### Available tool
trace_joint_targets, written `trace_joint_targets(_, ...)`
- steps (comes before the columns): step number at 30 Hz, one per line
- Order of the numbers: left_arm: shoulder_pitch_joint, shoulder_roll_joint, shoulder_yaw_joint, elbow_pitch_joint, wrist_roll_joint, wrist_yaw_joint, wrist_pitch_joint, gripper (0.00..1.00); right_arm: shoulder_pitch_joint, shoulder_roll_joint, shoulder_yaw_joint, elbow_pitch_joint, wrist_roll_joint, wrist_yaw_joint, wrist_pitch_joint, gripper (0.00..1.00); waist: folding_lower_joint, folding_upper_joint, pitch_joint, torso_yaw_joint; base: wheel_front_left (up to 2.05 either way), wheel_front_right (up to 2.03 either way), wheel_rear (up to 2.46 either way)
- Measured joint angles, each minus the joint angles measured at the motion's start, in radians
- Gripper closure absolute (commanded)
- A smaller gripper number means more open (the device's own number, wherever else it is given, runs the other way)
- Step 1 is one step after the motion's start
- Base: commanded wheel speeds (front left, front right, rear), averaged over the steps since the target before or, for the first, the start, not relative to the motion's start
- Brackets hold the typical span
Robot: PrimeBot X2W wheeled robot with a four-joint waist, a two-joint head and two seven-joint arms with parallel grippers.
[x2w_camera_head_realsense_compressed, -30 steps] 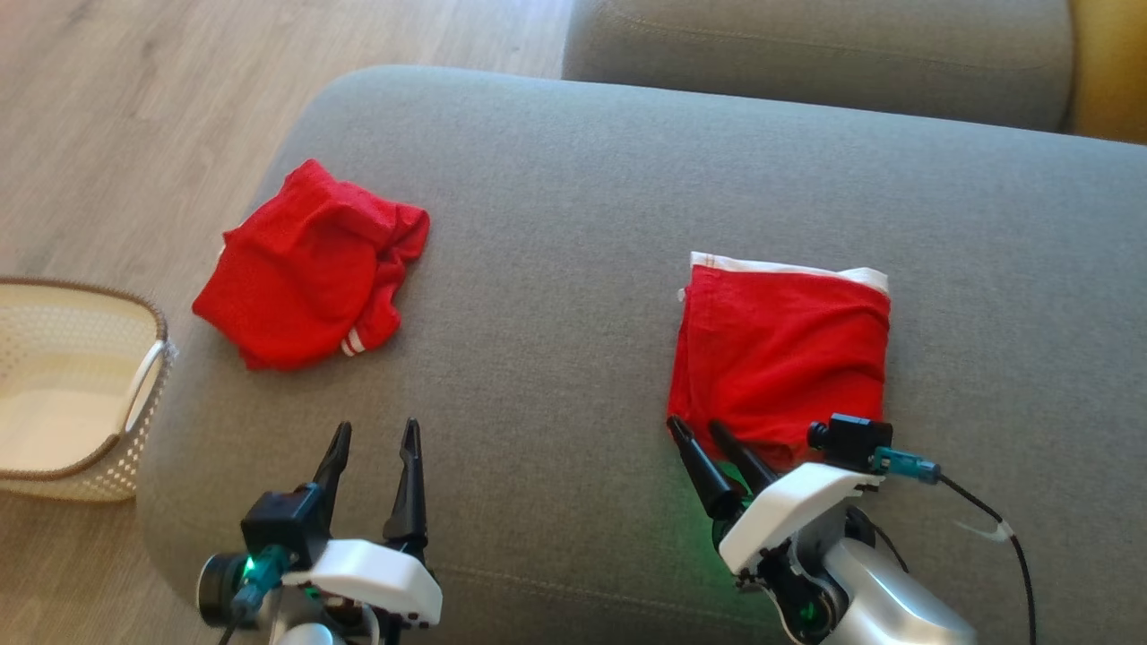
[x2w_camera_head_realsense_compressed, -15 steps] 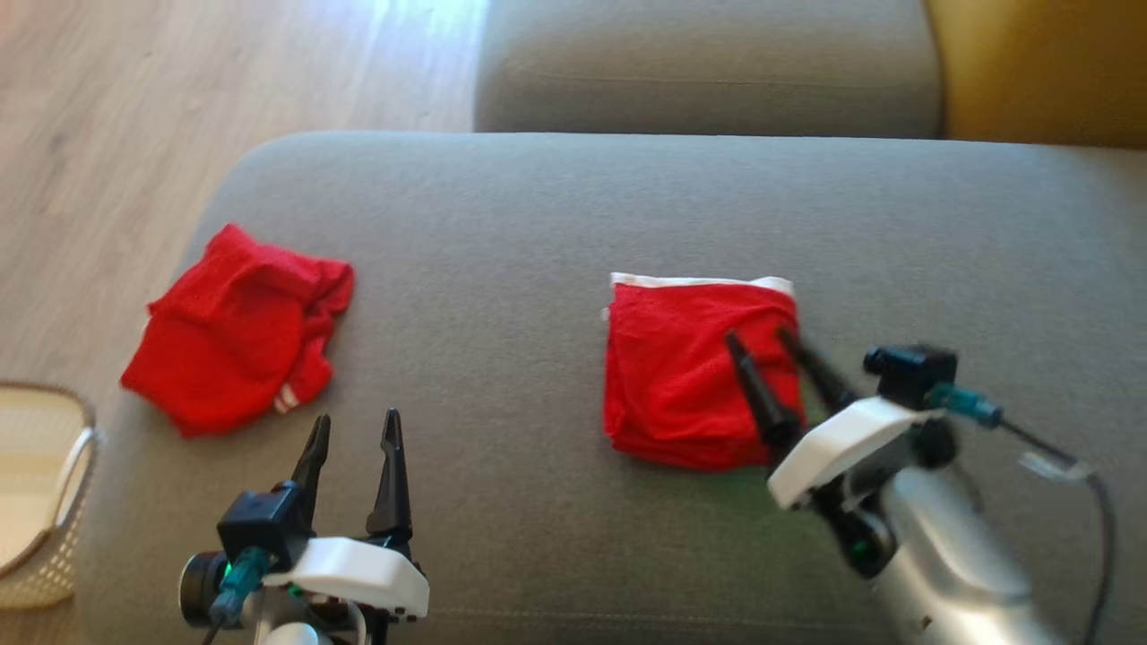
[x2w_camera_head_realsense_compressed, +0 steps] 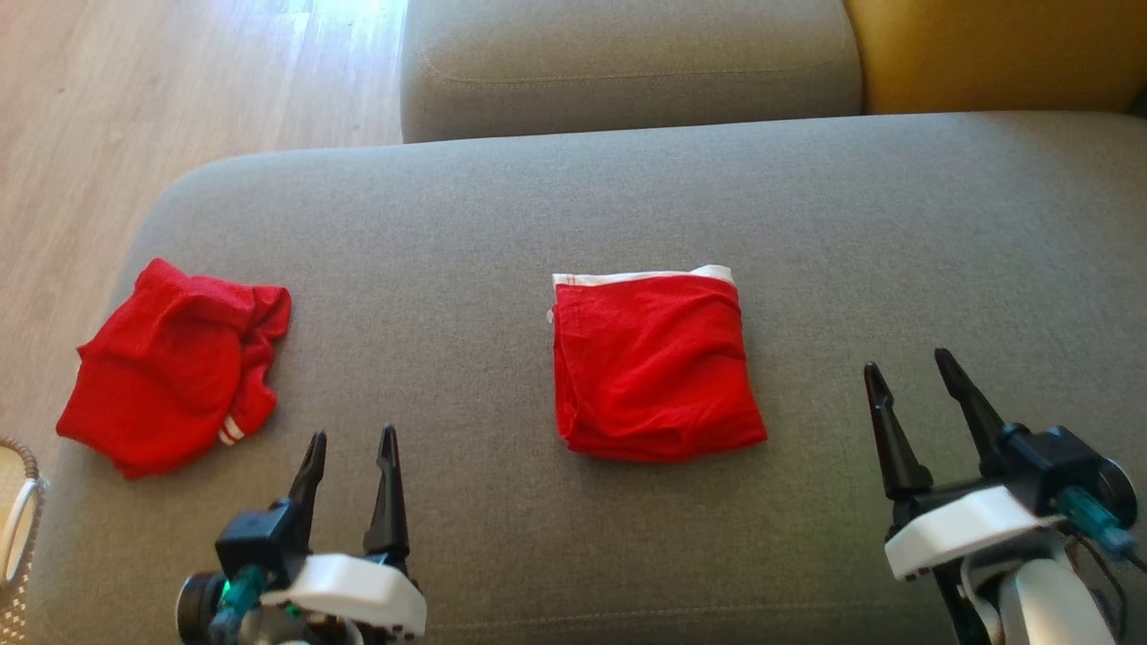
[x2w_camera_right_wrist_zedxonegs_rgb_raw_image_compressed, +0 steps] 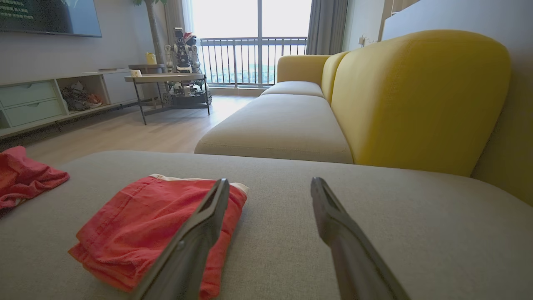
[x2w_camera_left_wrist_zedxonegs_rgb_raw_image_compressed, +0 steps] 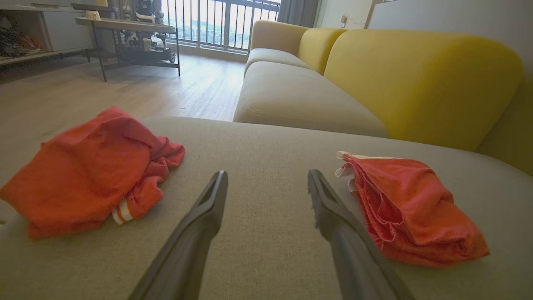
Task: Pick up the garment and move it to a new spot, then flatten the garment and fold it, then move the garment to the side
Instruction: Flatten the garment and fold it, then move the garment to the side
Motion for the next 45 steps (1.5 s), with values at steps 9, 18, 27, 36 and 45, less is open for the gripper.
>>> trace_joint_targets(9,0.034,0.0,-0.005,0.002,0.0,0.006,0.0,0.0,0.045,0.001,-0.009,-0.012,0.046,0.0,0.0,0.0,0.0,0.0,0.007,0.007,0.0,0.0,0.0)
trace_joint_targets(18,0.032,0.0,-0.014,0.013,0.0,-0.003,0.0,0.0,0.04,0.001,-0.005,0.026,0.058,0.0,0.0,0.0,0.0,0.0,0.019,0.034,0.0,0.0,0.0)
trace_joint_targets(27,-0.03,0.0,-0.033,0.015,0.009,-0.021,0.0,0.0,-0.123,0.002,0.085,0.151,0.196,0.0,0.128,0.0,0.0001,0.0,0.095,0.069,0.0,0.0,0.0)
trace_joint_targets(36,-0.075,0.0,-0.049,0.031,0.009,-0.03,0.0,0.0,-0.309,-0.001,0.02,0.377,0.283,0.0,0.256,0.0,0.0002,0.0,0.167,0.142,0.0,0.0,0.0)
trace_joint_targets(45,-0.089,0.0,-0.051,0.037,0.009,-0.03,0.0,0.0,-0.382,-0.001,-0.002,0.547,0.391,0.0,0.305,0.0,0.0001,0.0,0.191,0.185,0.0,0.0,0.0)
